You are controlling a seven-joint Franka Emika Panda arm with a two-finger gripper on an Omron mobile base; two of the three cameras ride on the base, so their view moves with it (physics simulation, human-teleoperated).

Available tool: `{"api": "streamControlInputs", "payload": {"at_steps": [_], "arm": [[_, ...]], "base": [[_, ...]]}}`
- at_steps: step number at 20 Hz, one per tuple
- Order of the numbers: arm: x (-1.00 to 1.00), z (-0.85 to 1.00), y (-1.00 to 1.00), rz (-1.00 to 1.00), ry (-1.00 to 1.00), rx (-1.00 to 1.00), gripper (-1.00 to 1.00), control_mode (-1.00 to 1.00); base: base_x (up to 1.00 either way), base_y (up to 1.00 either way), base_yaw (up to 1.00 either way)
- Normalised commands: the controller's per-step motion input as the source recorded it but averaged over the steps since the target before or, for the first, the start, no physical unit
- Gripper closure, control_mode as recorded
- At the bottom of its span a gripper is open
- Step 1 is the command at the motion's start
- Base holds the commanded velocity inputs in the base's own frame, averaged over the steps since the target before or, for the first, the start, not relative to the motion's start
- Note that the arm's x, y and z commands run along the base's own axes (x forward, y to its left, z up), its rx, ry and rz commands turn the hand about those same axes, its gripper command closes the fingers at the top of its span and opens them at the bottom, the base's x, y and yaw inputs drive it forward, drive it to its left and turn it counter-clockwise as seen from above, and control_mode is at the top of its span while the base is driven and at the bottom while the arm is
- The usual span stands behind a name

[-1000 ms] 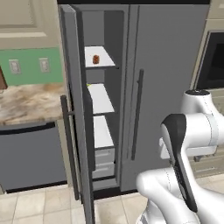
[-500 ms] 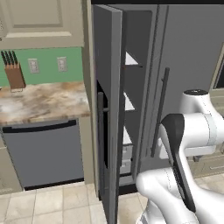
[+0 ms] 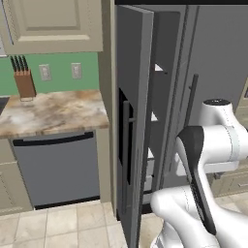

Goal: Store the hot dog in the freezer for long-term storage. Close the freezer door after placing the cooked food.

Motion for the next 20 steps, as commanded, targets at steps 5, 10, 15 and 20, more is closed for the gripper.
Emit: {"api": "streamControlInputs", "payload": {"at_steps": [5,10,15,20], "arm": [[0.00,0.00,0.00,0.00,0.00,0.00,-1.00,-1.00],[0.00,0.00,0.00,0.00,0.00,0.00,-1.00,-1.00],[0.33,-0.05,0.52,-0.24,0.00,-0.04,-1.00,-1.00],[0.69,-0.11,0.99,-0.37,0.00,-0.13,-1.00,-1.00]], "base": [[0.00,0.03,0.00],[0.00,0.00,0.00],[0.00,0.00,0.00],[0.00,0.00,0.00]]}}
